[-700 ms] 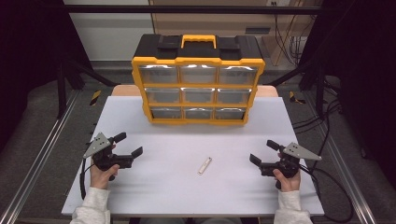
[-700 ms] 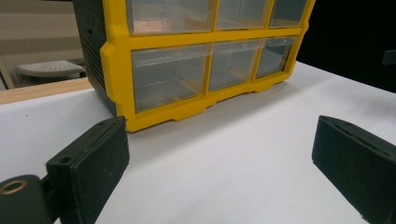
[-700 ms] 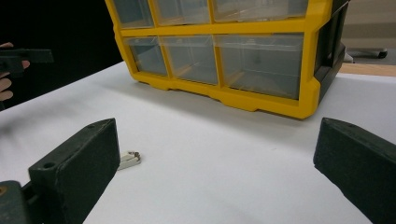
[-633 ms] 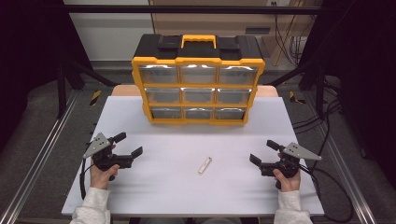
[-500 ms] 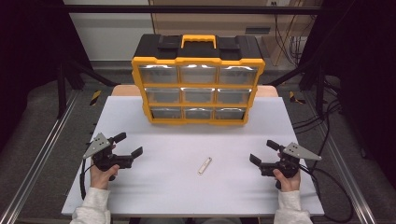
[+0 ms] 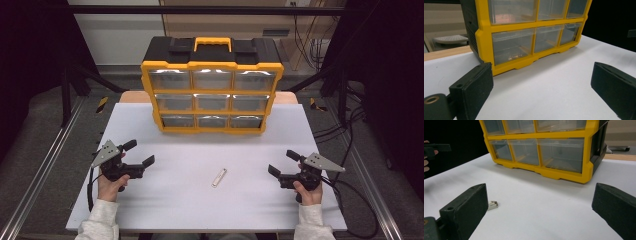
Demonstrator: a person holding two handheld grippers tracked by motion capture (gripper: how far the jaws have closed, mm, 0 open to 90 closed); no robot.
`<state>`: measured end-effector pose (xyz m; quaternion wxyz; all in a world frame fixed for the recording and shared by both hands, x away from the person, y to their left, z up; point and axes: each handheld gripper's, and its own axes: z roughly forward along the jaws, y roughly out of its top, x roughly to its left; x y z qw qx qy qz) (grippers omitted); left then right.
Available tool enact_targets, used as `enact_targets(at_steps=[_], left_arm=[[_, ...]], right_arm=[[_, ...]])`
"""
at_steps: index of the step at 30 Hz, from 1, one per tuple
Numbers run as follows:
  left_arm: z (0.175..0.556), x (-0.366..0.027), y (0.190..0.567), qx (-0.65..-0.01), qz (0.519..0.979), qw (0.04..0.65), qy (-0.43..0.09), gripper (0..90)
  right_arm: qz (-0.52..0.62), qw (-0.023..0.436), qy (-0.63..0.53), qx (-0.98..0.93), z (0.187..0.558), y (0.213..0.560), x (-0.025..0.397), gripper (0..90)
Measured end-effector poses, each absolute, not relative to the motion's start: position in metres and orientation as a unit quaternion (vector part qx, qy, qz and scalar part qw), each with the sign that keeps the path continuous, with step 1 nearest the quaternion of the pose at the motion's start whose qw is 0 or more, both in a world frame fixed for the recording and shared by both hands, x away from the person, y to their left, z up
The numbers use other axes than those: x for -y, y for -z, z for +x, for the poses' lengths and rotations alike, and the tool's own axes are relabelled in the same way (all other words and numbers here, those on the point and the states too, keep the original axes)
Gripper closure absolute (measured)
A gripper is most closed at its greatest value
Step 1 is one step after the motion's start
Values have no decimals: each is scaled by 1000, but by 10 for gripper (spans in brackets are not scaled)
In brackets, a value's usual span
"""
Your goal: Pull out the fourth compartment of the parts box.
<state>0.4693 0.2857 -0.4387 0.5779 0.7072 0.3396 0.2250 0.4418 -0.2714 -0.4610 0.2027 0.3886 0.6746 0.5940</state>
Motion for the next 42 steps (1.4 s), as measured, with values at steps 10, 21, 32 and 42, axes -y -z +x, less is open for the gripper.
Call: enact_targets(at_steps=[10,21,32,42], left_arm=[[471,-280,432,-333,708,580,-228,36],[474,-272,423,-325,717,570,-234,37],[475,-267,416,-312,723,570,-233,30],[476,-261,411,-304,724,575,-229,32]], right_arm=[[389,202,-591,-678,442,461,271,6],[389,208,-589,-677,443,461,272,4],[390,211,-587,-678,443,460,272,4],[391,208,-586,-679,444,461,271,4]])
